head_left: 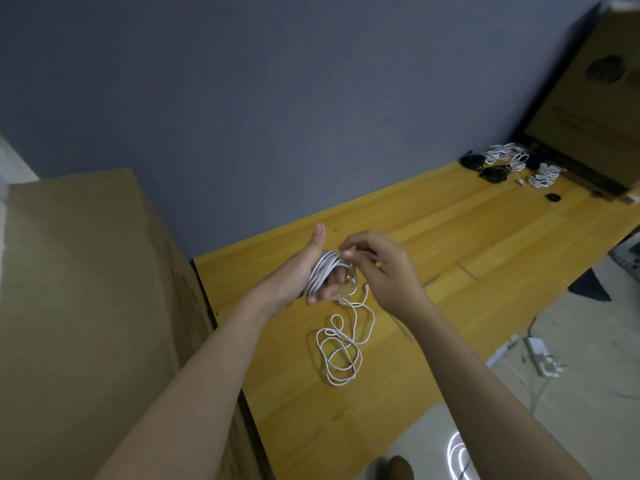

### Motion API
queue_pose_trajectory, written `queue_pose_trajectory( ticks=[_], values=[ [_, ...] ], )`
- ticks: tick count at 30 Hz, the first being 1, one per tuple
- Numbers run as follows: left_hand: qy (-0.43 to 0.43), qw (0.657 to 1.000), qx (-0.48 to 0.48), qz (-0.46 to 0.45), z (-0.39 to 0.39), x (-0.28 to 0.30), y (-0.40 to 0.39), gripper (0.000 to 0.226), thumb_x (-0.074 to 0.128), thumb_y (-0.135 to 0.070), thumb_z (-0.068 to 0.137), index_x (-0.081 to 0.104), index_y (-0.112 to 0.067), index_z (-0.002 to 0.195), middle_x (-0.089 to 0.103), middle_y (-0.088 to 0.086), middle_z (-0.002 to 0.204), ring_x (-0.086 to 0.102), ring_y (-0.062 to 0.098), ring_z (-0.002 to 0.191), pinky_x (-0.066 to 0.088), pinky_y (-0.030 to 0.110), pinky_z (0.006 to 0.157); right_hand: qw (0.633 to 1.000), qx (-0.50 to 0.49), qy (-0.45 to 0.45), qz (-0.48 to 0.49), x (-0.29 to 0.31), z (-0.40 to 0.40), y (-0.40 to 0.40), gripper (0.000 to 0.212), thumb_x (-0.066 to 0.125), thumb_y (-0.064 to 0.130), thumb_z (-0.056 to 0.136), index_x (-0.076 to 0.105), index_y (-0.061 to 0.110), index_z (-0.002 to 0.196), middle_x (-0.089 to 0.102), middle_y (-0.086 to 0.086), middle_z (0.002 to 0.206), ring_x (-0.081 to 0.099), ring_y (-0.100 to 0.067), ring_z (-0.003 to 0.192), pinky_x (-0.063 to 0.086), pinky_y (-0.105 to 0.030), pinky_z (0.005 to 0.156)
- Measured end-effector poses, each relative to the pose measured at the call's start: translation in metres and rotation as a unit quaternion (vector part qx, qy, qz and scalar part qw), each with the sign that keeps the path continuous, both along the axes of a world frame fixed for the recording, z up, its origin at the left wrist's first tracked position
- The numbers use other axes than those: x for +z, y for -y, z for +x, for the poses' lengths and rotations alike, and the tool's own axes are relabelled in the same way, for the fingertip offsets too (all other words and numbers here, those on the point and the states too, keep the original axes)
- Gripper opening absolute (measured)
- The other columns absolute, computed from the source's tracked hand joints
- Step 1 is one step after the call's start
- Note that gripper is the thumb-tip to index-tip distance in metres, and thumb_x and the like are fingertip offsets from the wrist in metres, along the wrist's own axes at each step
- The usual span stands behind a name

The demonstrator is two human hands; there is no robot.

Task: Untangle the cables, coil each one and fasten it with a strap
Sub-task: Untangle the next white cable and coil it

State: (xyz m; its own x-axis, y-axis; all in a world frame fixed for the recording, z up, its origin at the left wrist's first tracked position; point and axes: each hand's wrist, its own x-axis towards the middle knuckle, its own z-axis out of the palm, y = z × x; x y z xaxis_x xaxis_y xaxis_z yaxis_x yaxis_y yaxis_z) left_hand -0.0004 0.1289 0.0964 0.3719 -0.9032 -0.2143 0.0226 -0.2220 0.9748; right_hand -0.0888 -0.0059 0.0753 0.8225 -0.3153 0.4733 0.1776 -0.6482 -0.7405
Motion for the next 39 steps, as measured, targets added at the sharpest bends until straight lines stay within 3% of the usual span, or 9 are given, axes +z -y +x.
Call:
queue_pose_trajectory(
  ticks=[4,7,10,14,19,23,27,32,39],
  values=[
    [-0.017,0.999,0.039,-0.008,0.000,-0.001,0.002,0.066,0.011,-0.067,0.086,0.043,-0.014,0.061,0.033,-0.003,0.038,0.023,0.008,0.032,0.018,0.020,0.037,0.983,0.004,0.001,0.184,-0.011,0.003,-0.017,0.009,0.050,0.028,0.093,0.054,0.023,0.088,0.055,0.007,0.085,0.051,-0.010,0.081,0.041,-0.021,0.076],
    [-0.026,0.995,0.090,-0.020,-0.003,0.000,0.004,0.059,0.018,-0.054,0.099,0.044,-0.017,0.061,0.032,-0.006,0.035,0.022,0.006,0.029,0.018,0.016,0.033,0.954,0.006,-0.030,0.299,-0.014,0.002,-0.035,0.024,0.037,0.031,0.097,0.056,0.018,0.102,0.061,0.001,0.103,0.057,-0.009,0.096,0.044,-0.021,0.086],
    [-0.010,0.991,0.137,-0.007,0.002,-0.005,0.004,0.065,0.020,-0.060,0.096,0.041,-0.014,0.056,0.031,-0.001,0.036,0.022,0.010,0.030,0.019,0.018,0.034,0.962,0.016,-0.061,0.267,-0.015,-0.002,-0.046,0.034,0.028,0.030,0.103,0.056,0.022,0.120,0.064,0.006,0.112,0.058,-0.006,0.109,0.044,-0.023,0.095],
    [0.042,0.983,0.178,0.029,0.010,-0.010,0.003,0.070,0.022,-0.064,0.095,0.040,-0.014,0.048,0.038,0.001,0.037,0.032,0.014,0.034,0.026,0.019,0.040,0.974,0.059,-0.100,0.193,-0.012,-0.004,-0.046,0.031,0.029,0.025,0.104,0.048,0.013,0.125,0.064,0.012,0.090,0.061,0.002,0.091,0.044,-0.015,0.084],
    [0.165,0.964,0.206,0.037,0.016,-0.018,0.005,0.075,0.020,-0.061,0.097,0.047,-0.013,0.046,0.046,-0.003,0.039,0.045,0.012,0.042,0.037,0.025,0.051,0.985,0.008,-0.096,0.145,-0.020,0.006,-0.047,0.026,0.032,0.025,0.105,0.052,0.013,0.115,0.063,0.009,0.085,0.059,-0.011,0.081,0.046,-0.029,0.076],
    [0.241,0.949,0.194,0.066,0.021,-0.020,0.006,0.074,0.020,-0.063,0.096,0.057,-0.010,0.059,0.051,-0.004,0.045,0.047,0.012,0.045,0.039,0.029,0.056,0.970,-0.045,-0.119,0.208,-0.020,0.013,-0.047,0.024,0.032,0.020,0.105,0.053,0.009,0.102,0.058,0.003,0.079,0.050,-0.006,0.065,0.041,-0.020,0.063],
    [0.287,0.939,0.166,0.094,0.026,-0.025,0.007,0.070,0.022,-0.063,0.095,0.059,-0.009,0.072,0.058,-0.004,0.052,0.055,0.015,0.052,0.045,0.033,0.064,0.963,-0.076,-0.154,0.209,-0.024,0.015,-0.047,0.023,0.032,0.025,0.104,0.051,0.013,0.103,0.051,0.000,0.073,0.046,-0.012,0.062,0.038,-0.025,0.058],
    [0.253,0.958,0.114,0.067,0.028,-0.032,0.010,0.040,0.039,-0.053,0.096,0.052,-0.015,0.095,0.061,-0.007,0.063,0.053,0.012,0.055,0.042,0.033,0.062,0.958,-0.125,-0.170,0.192,-0.024,0.014,-0.044,0.020,0.031,0.026,0.105,0.047,0.013,0.100,0.049,0.002,0.068,0.043,-0.010,0.054,0.032,-0.017,0.047],
    [0.267,0.956,0.021,0.117,0.022,-0.035,0.022,0.031,0.046,-0.047,0.096,0.047,-0.019,0.109,0.057,-0.003,0.088,0.053,0.012,0.077,0.040,0.031,0.068,0.951,-0.156,-0.189,0.185,-0.030,0.009,-0.018,0.021,0.033,0.026,0.104,0.048,0.011,0.098,0.054,-0.003,0.080,0.052,-0.022,0.076,0.036,-0.029,0.067]
  ],
)
